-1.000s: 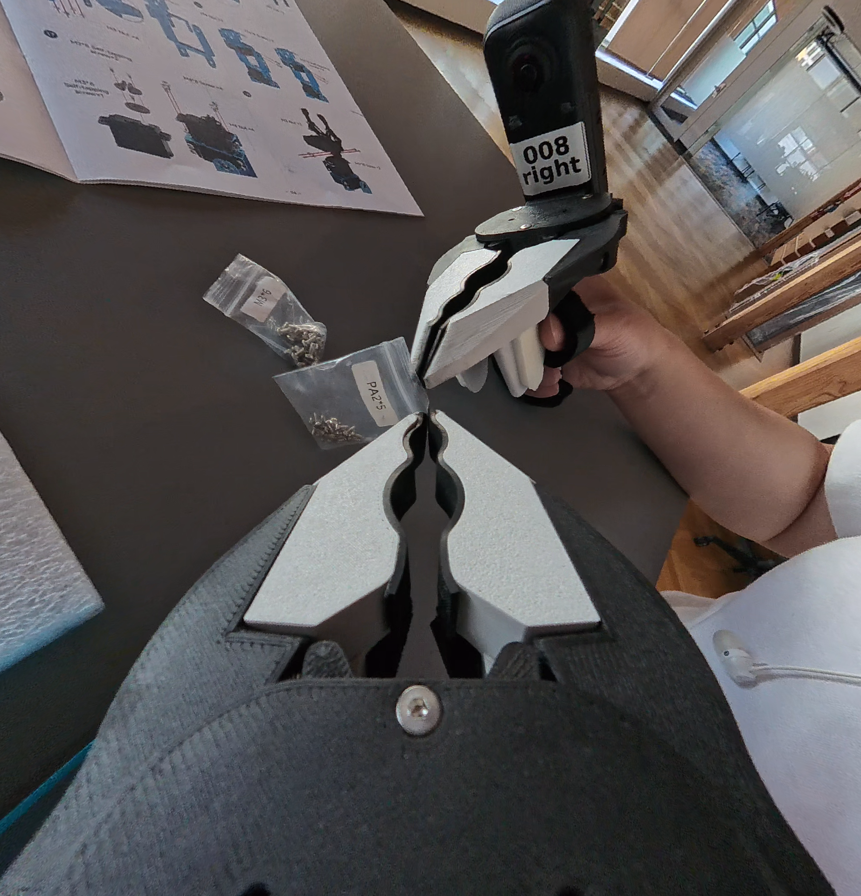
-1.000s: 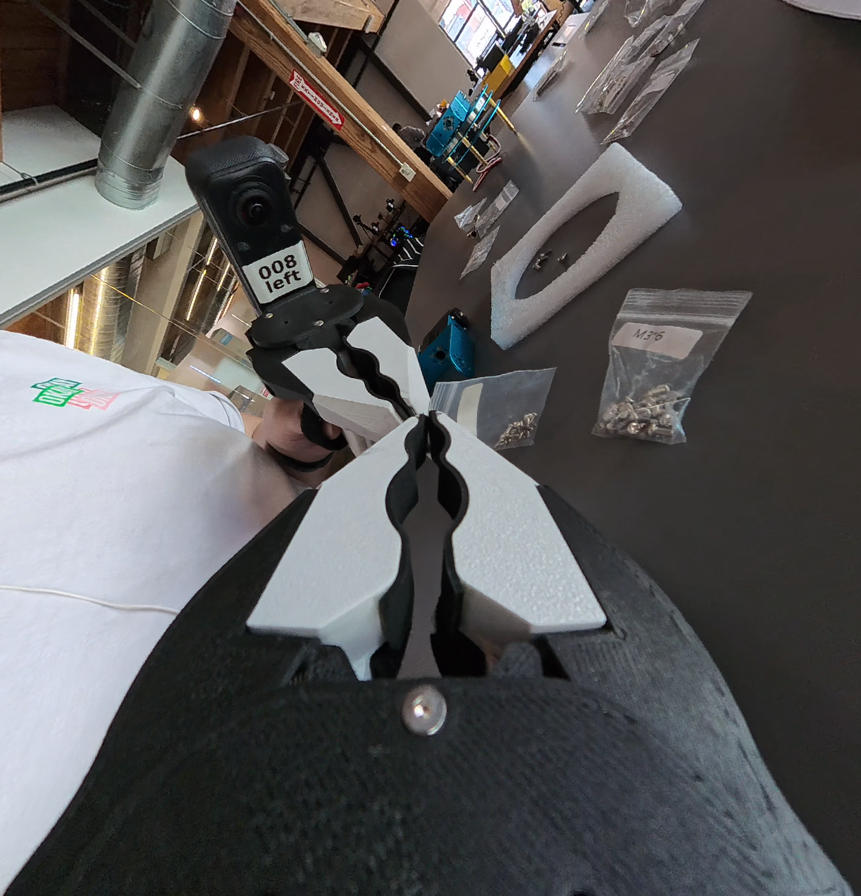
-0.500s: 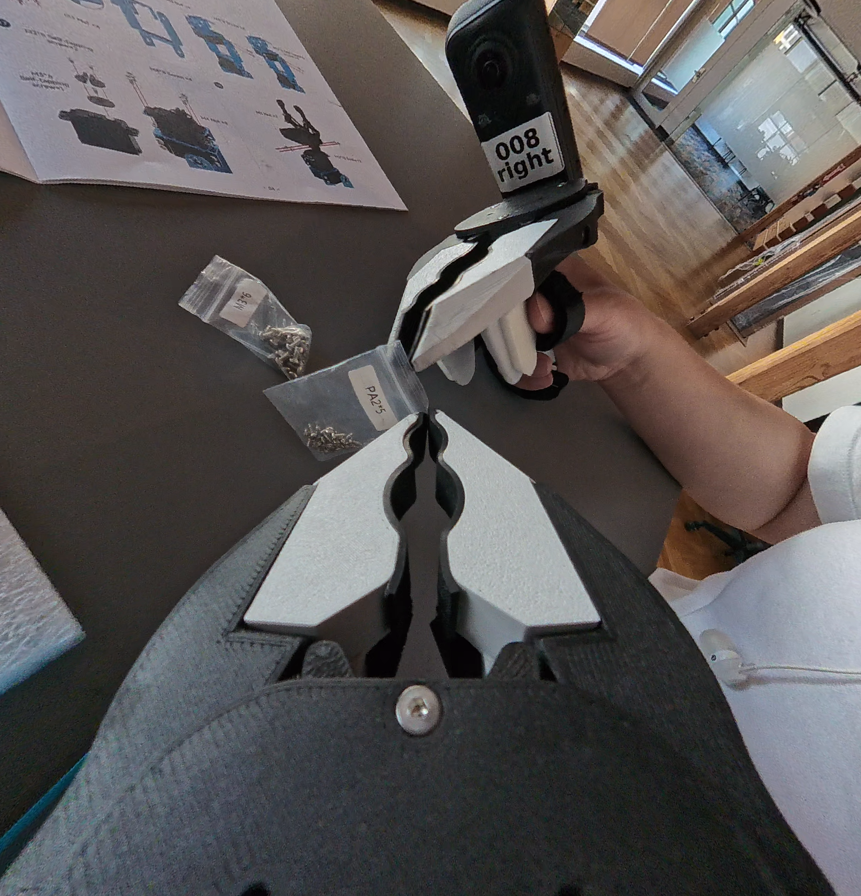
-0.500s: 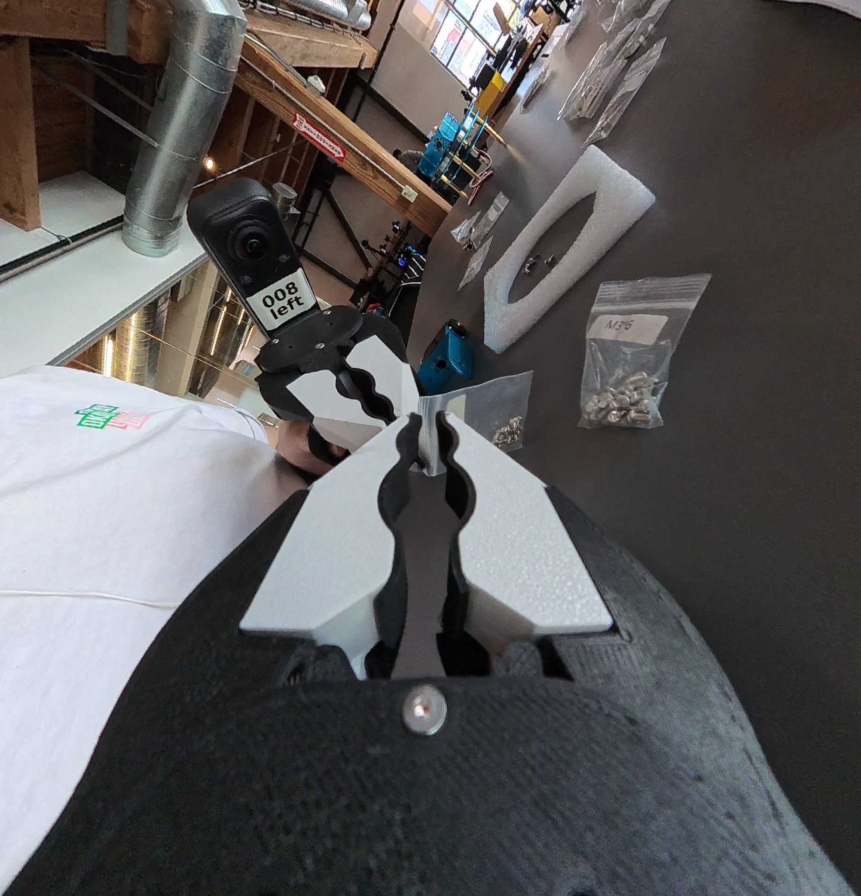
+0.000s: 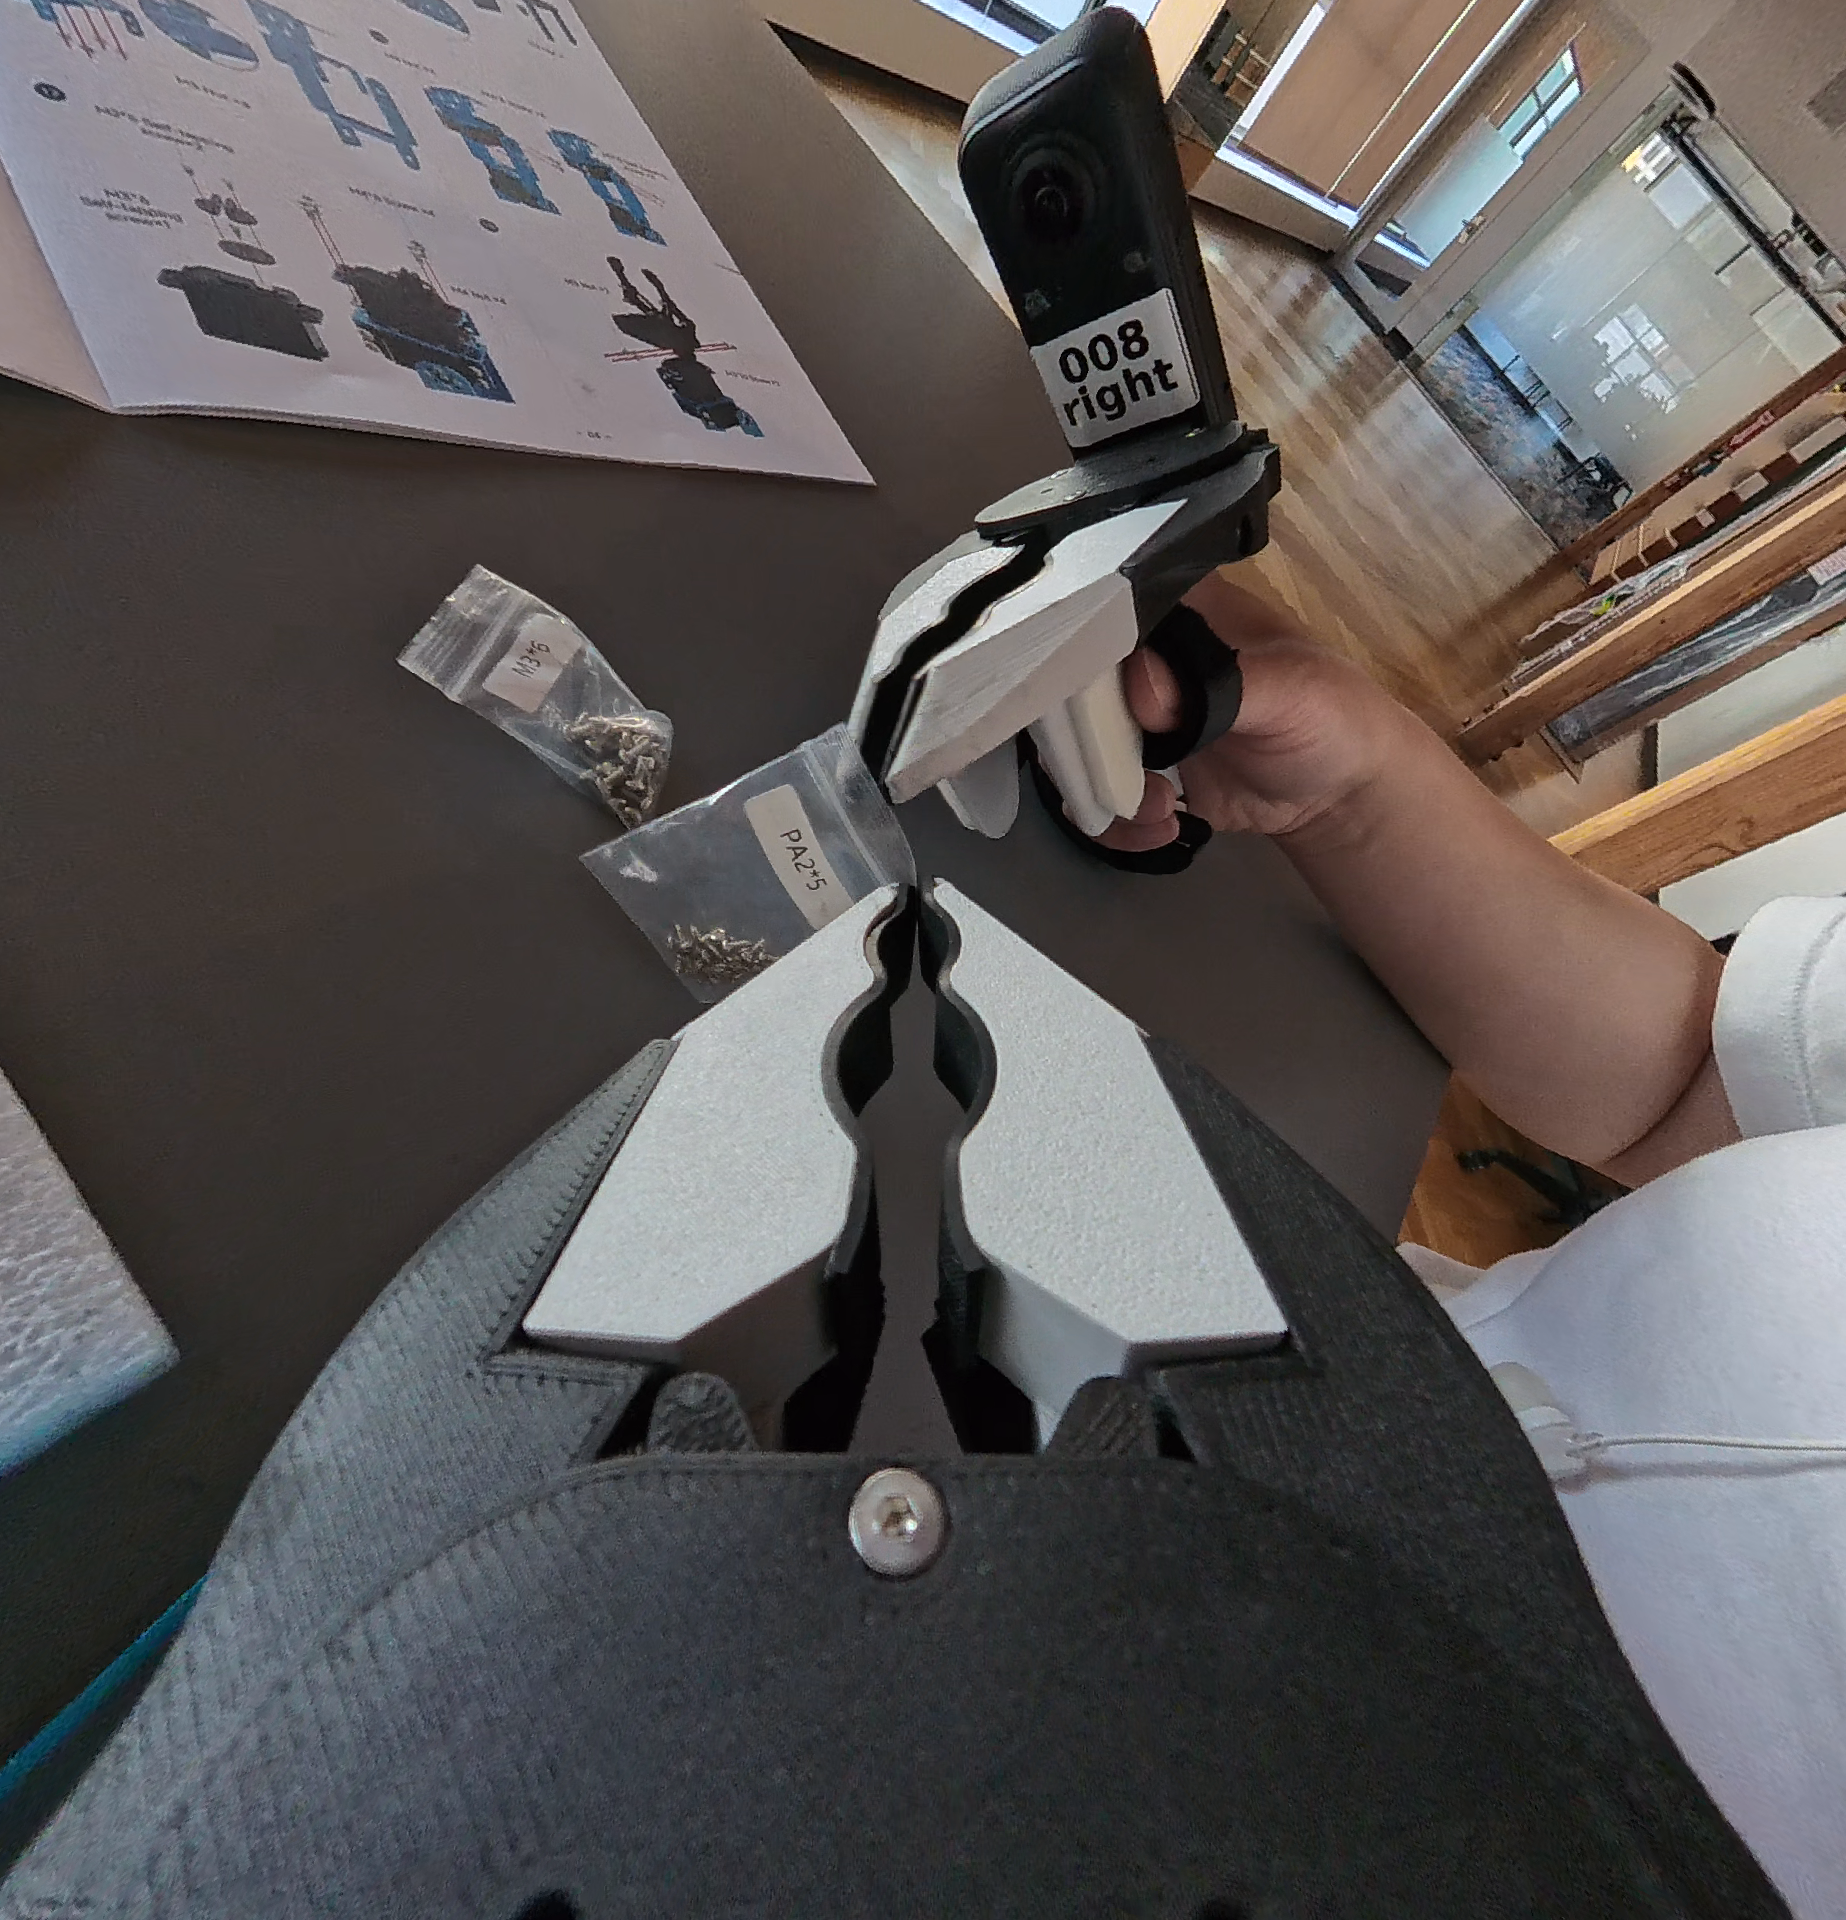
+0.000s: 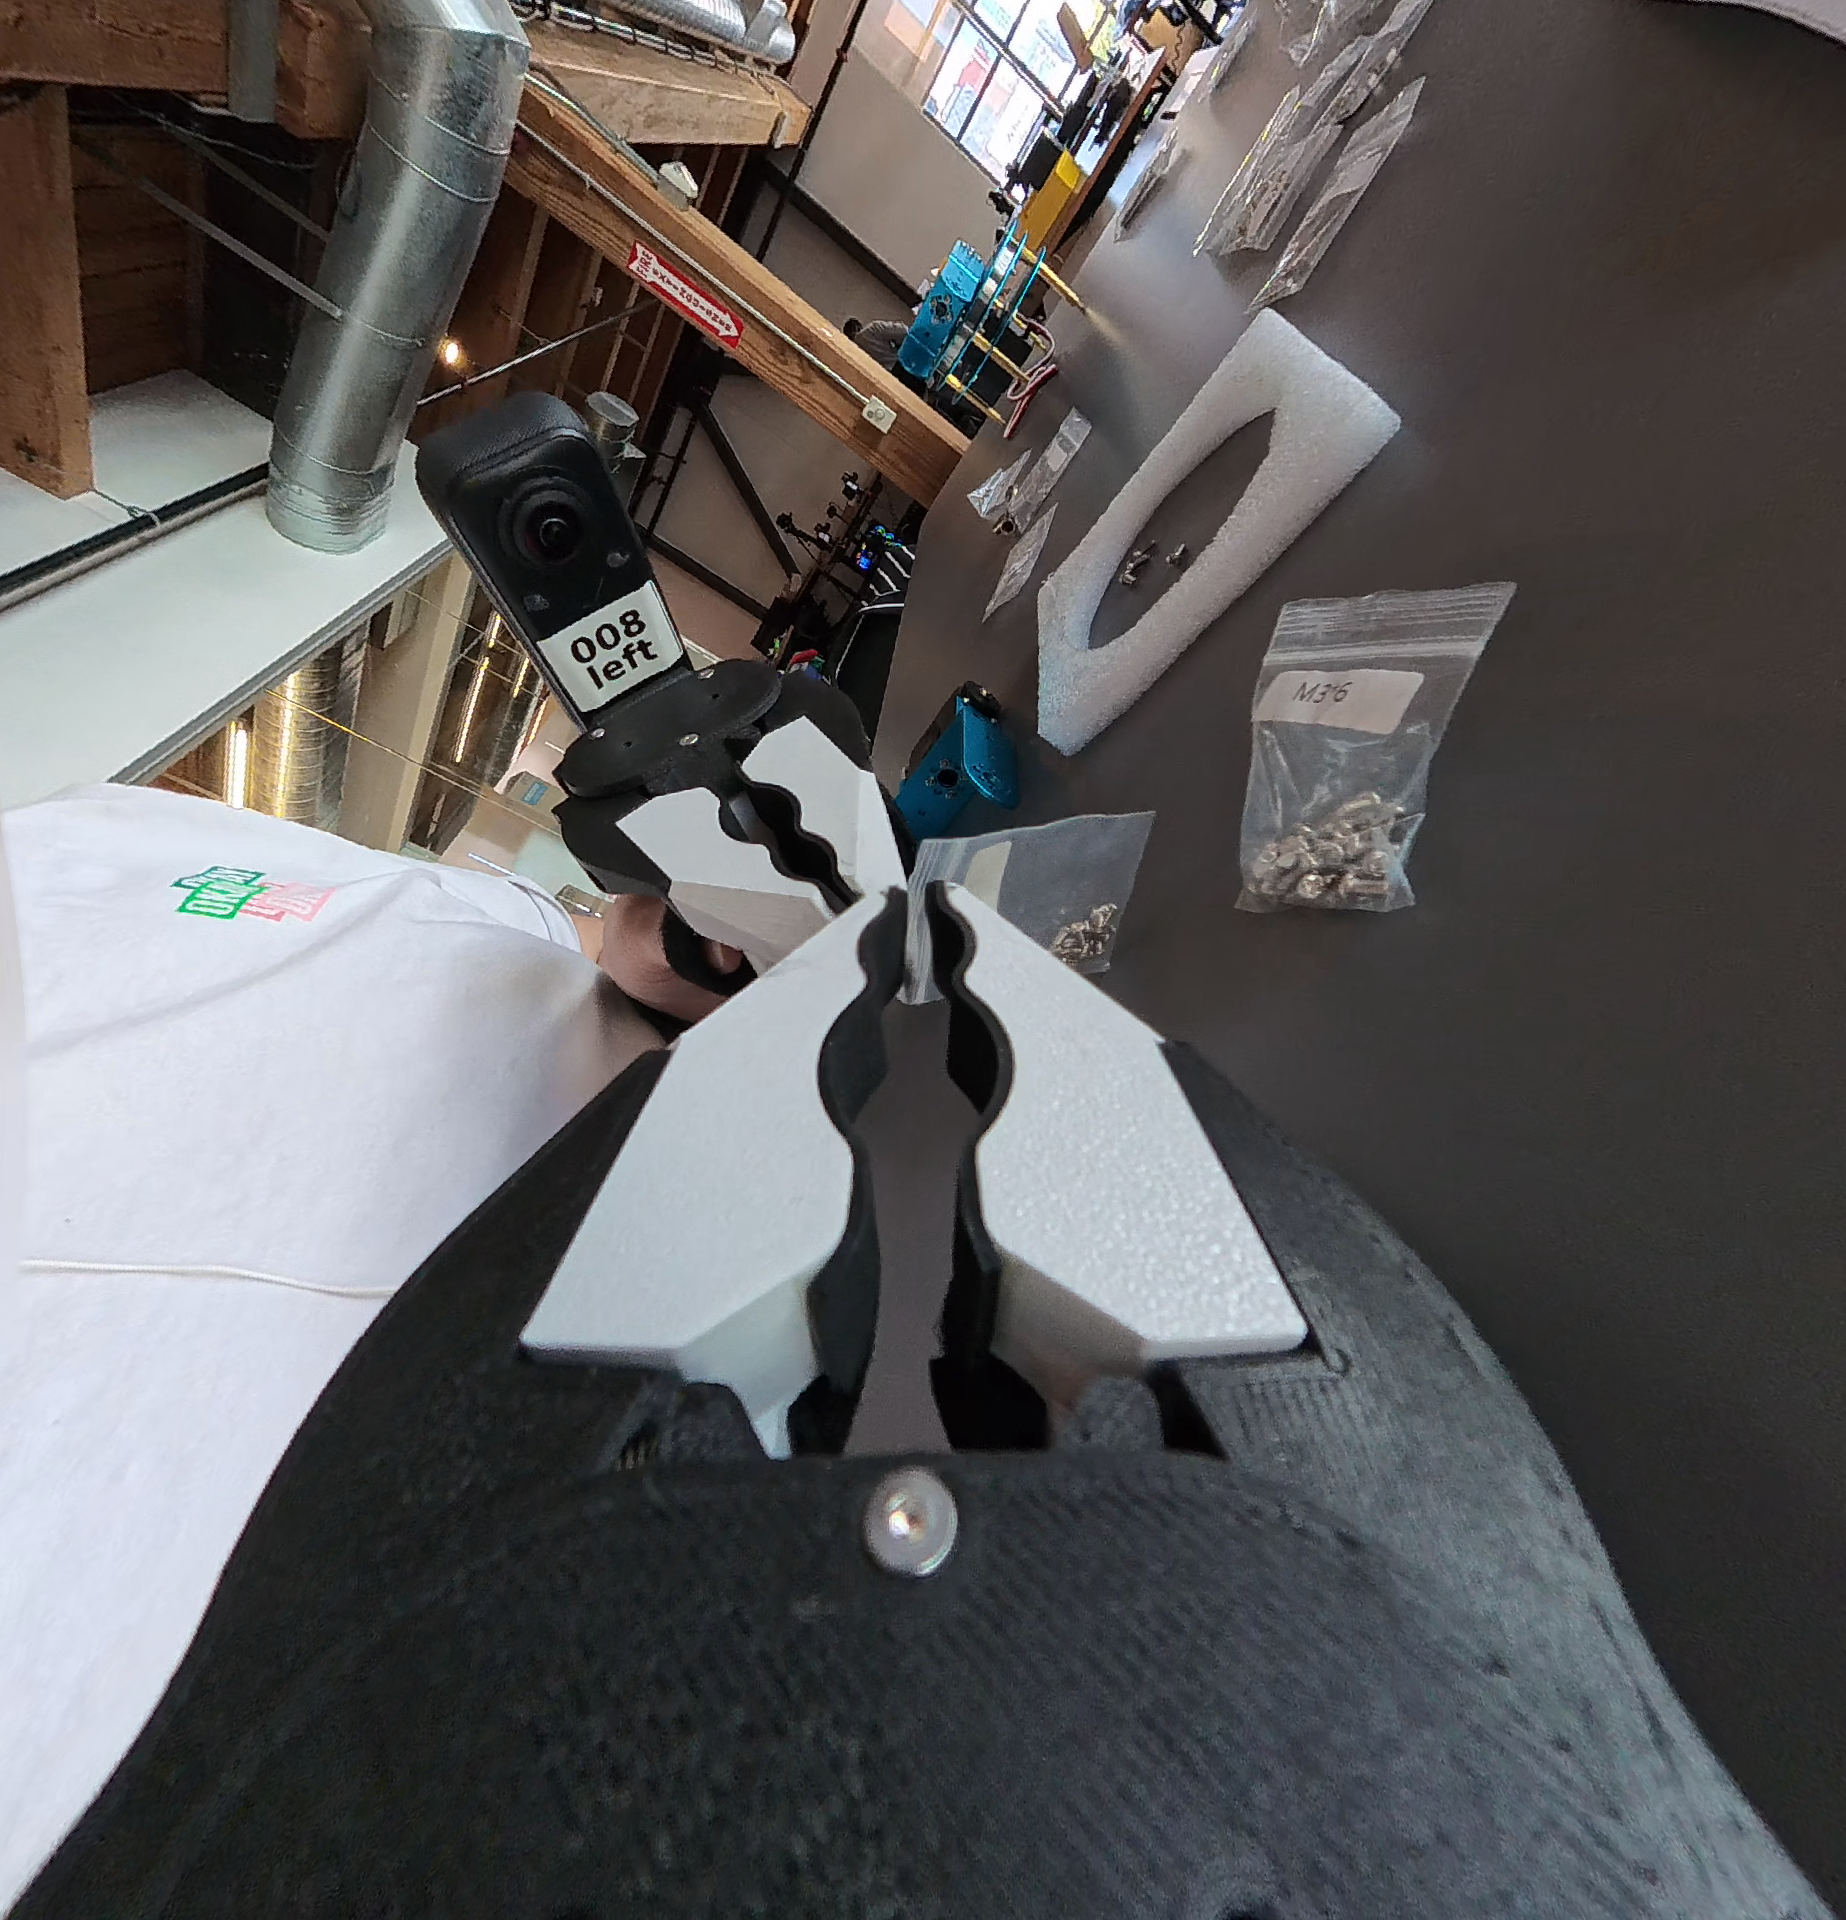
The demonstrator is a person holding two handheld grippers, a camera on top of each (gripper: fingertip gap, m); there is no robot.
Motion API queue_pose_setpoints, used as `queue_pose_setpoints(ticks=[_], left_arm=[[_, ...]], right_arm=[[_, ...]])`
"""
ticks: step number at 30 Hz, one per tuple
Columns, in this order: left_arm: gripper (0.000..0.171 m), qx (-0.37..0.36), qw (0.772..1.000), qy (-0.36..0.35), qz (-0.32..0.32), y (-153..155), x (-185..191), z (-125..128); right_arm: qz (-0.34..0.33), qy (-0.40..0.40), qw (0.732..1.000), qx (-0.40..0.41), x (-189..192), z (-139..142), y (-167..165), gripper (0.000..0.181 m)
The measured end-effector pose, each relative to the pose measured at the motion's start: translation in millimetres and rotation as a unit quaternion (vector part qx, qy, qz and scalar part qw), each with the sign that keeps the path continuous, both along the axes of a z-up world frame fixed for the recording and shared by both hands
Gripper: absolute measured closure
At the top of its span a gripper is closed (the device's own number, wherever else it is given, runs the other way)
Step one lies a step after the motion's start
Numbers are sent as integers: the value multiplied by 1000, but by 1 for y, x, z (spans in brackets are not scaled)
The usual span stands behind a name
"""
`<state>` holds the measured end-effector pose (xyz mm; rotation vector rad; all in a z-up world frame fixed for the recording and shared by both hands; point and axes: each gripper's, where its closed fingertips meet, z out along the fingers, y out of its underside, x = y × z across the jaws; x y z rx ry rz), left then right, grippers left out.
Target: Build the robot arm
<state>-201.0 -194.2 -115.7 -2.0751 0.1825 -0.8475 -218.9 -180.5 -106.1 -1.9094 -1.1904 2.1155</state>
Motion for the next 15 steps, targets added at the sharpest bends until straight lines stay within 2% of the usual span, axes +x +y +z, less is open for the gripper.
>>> queue_pose_setpoints(ticks=[4,15], left_arm=[[171,-5,1000,7,4,1,0,-3],[171,1,990,137,29,8,-1,-21]], right_arm=[[3,-4,1000,4,0,-1,-1,181],[1,-13,1000,4,1,-4,2,181]])
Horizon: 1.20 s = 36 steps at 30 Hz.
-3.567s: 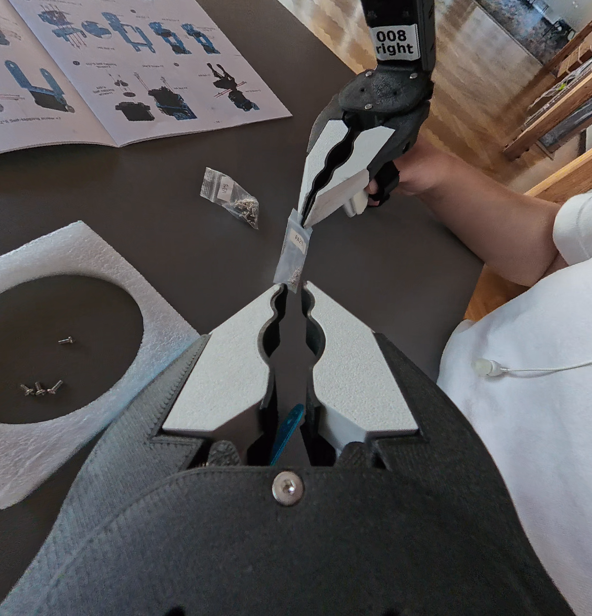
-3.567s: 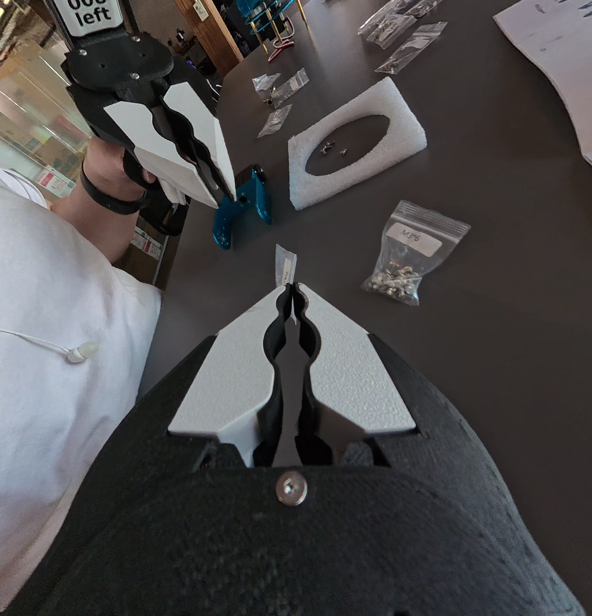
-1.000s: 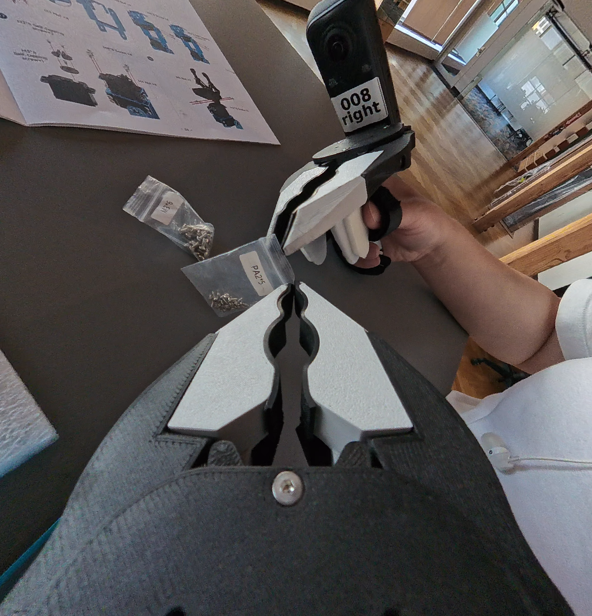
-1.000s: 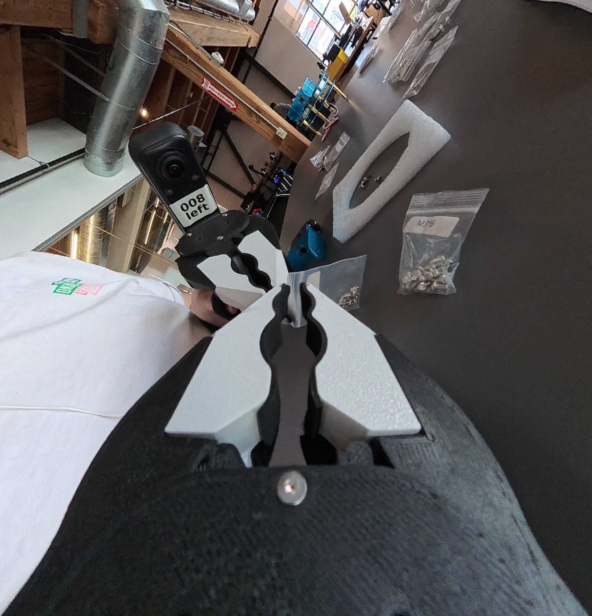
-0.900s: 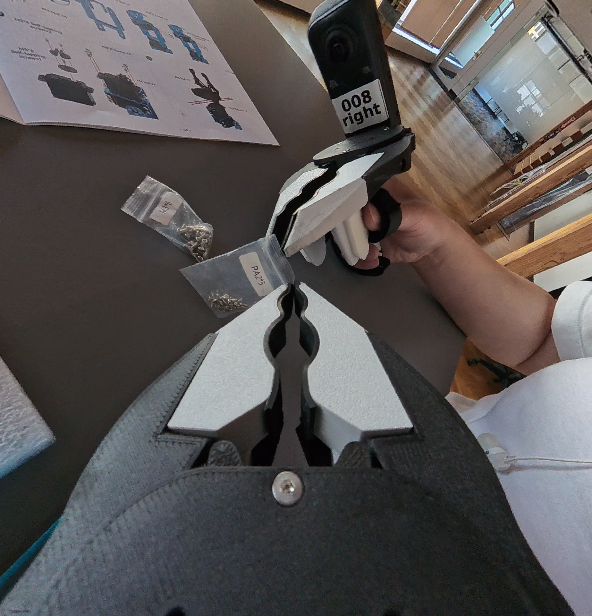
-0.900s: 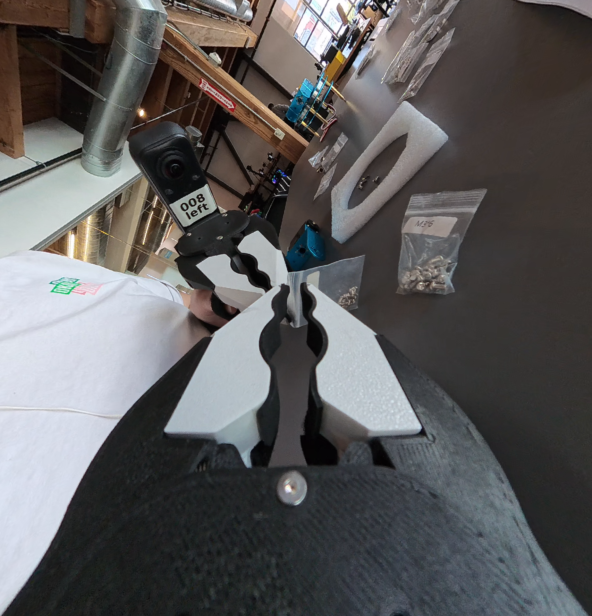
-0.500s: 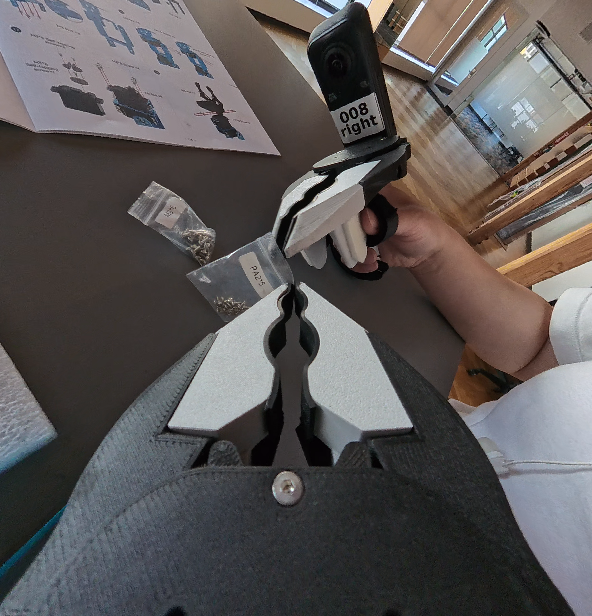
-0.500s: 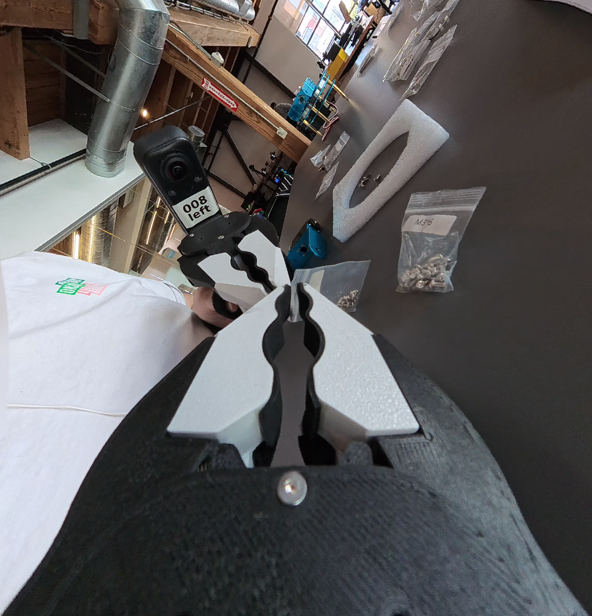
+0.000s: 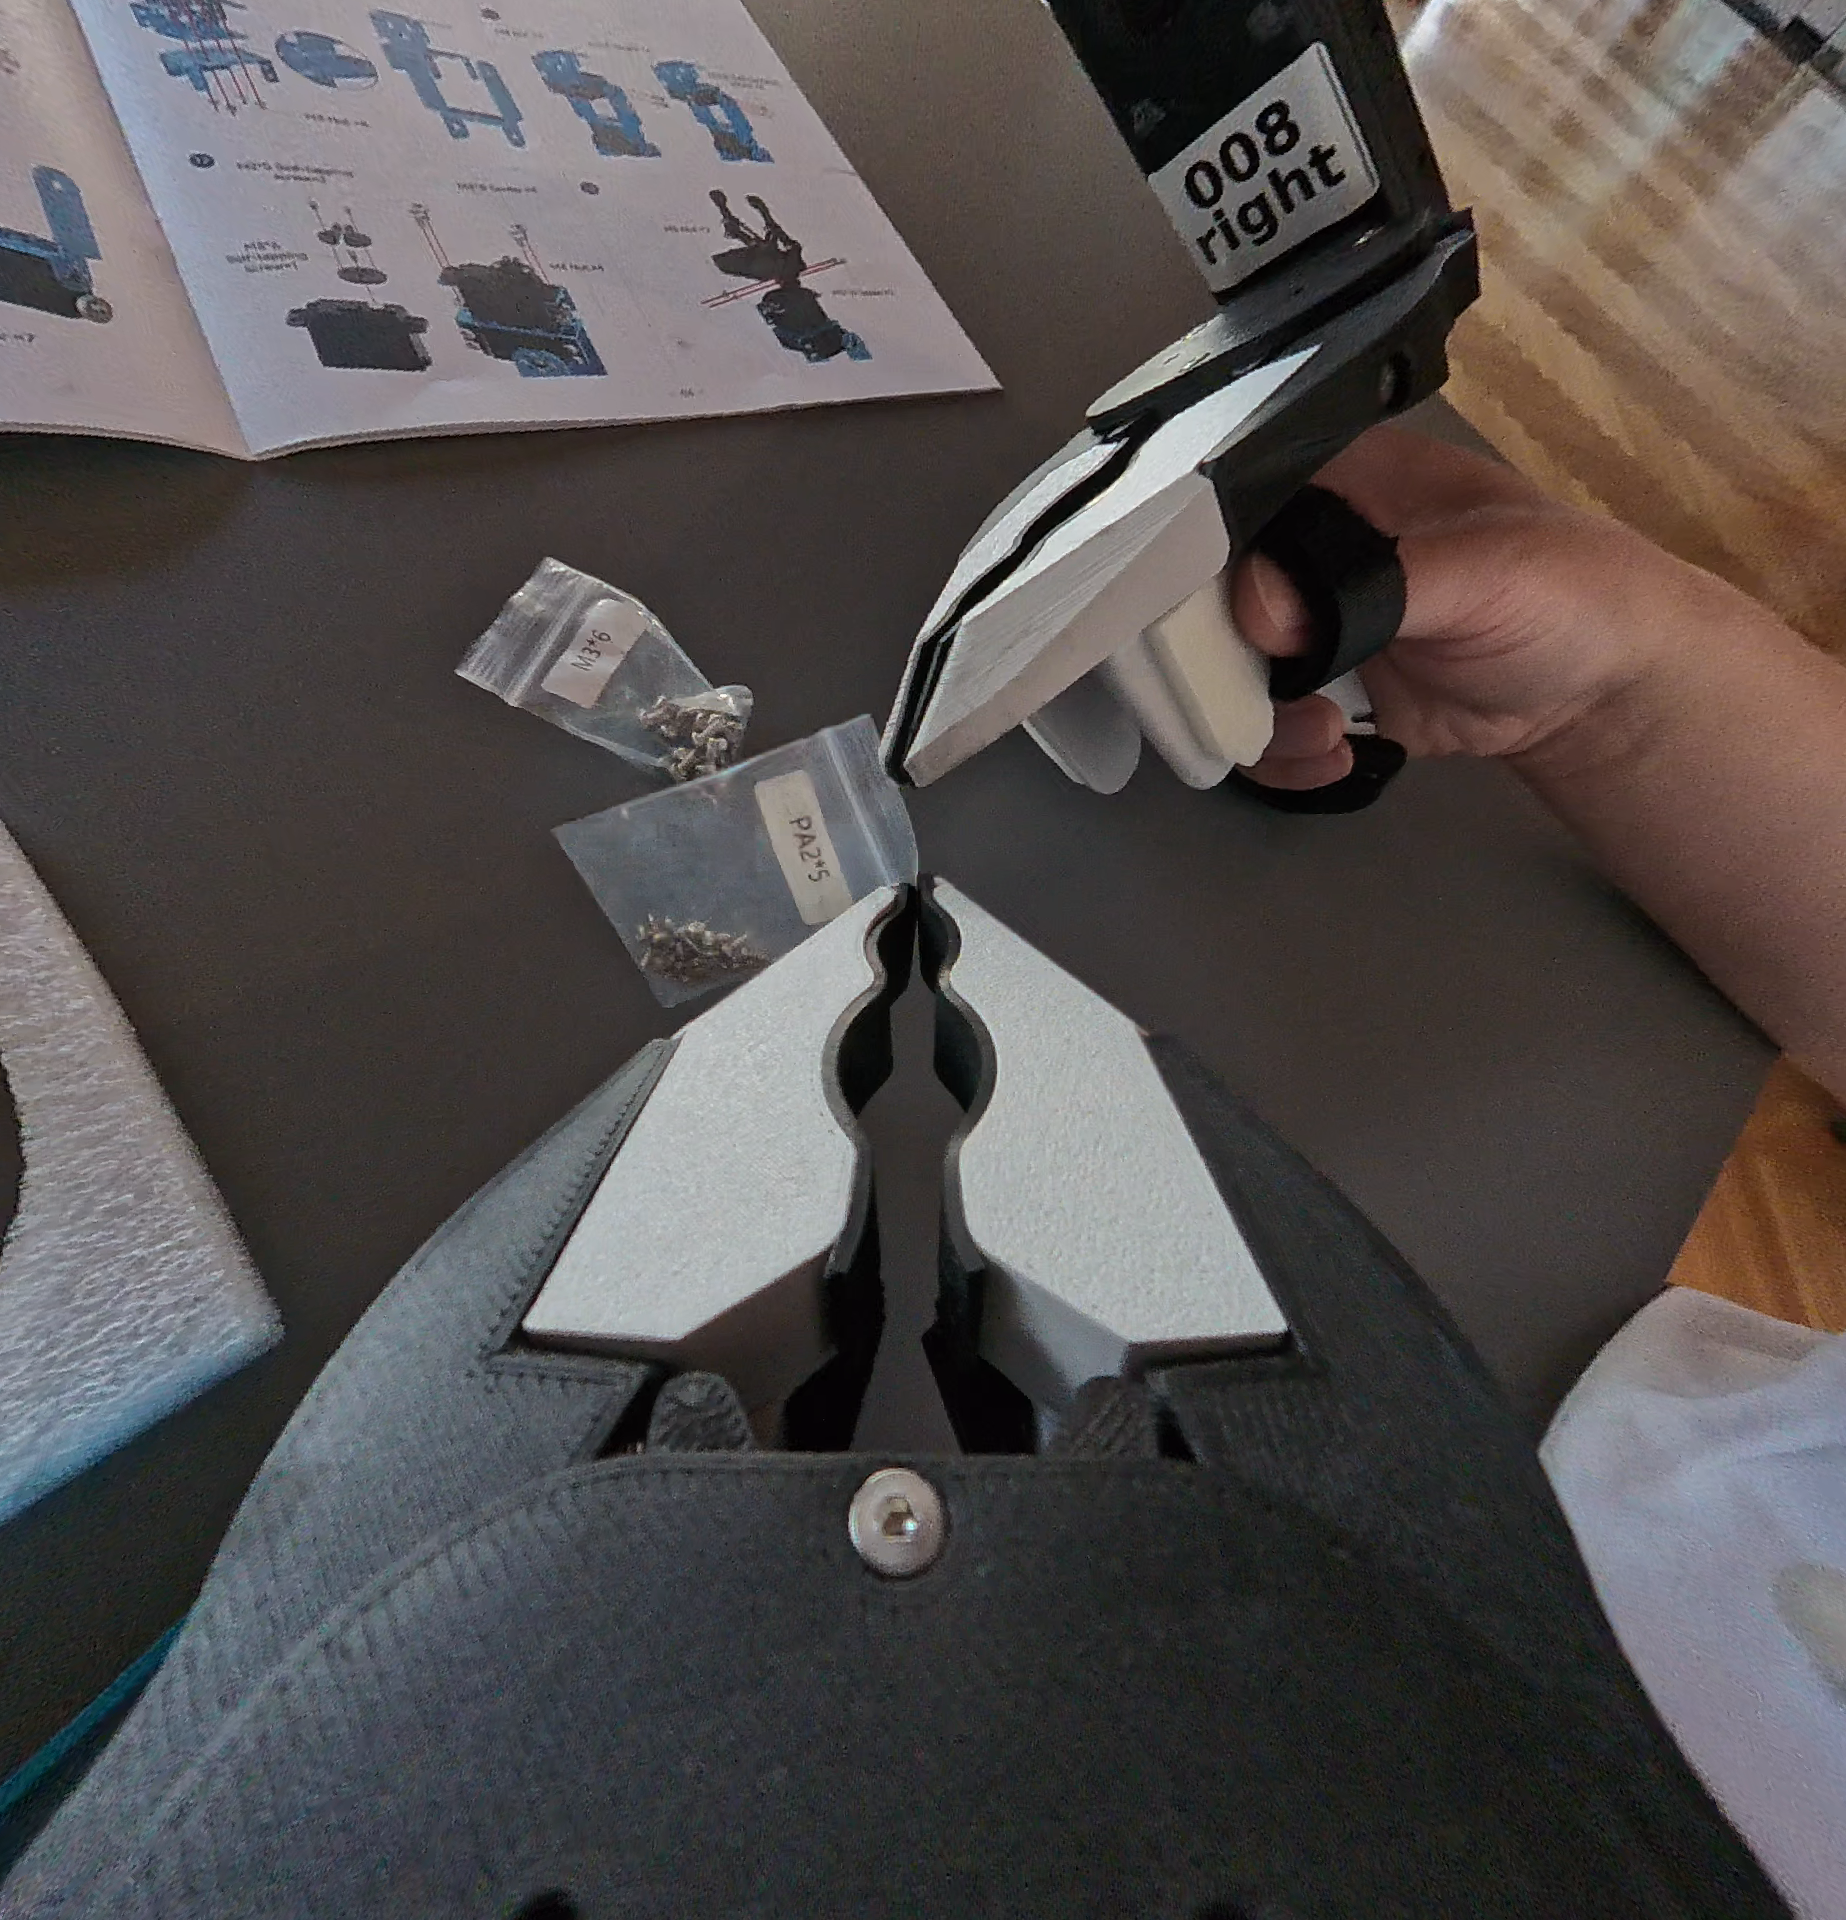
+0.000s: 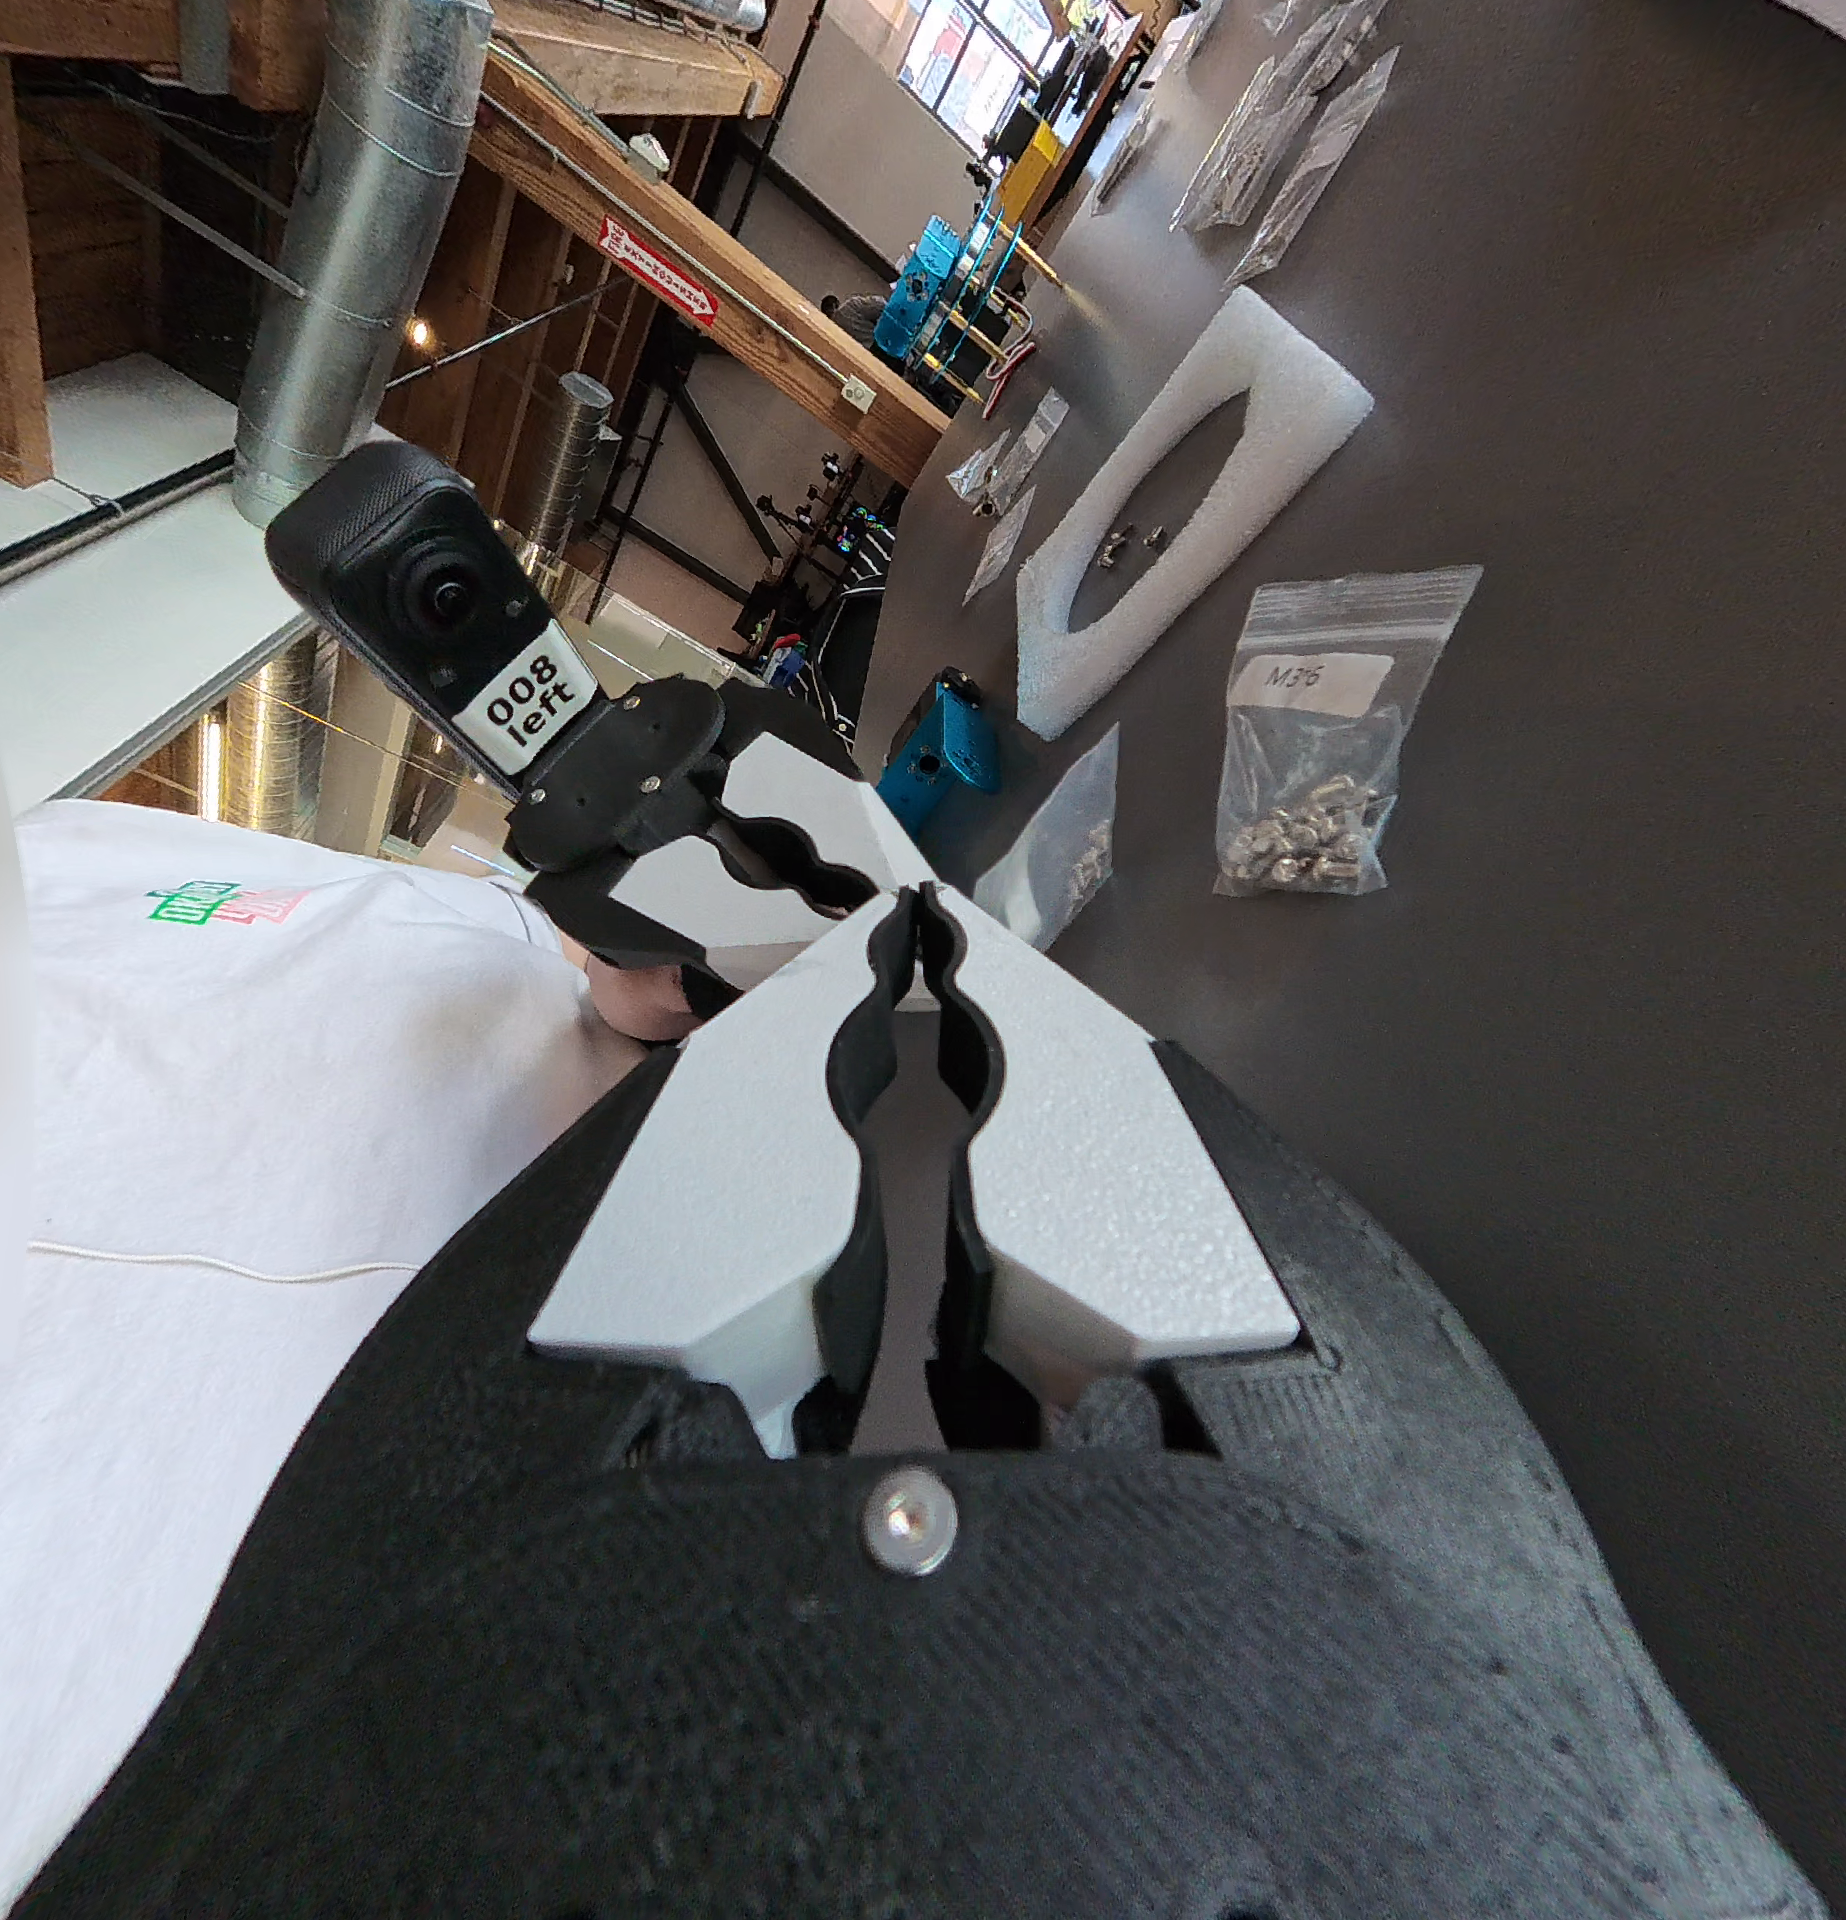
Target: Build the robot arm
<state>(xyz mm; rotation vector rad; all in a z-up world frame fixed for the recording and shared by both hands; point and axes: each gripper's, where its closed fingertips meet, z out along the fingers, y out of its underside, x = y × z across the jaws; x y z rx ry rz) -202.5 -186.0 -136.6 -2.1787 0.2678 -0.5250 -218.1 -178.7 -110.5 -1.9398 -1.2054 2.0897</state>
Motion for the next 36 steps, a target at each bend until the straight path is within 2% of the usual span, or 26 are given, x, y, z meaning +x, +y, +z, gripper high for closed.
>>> queue_pose_setpoints(ticks=[7,36], left_arm=[[171,-6,1000,9,0,-2,3,-8],[171,-12,1000,12,-4,1,5,-11]], right_arm=[[2,-4,1000,8,0,-1,-1,181],[-6,-4,999,49,-1,-2,-1,181]])
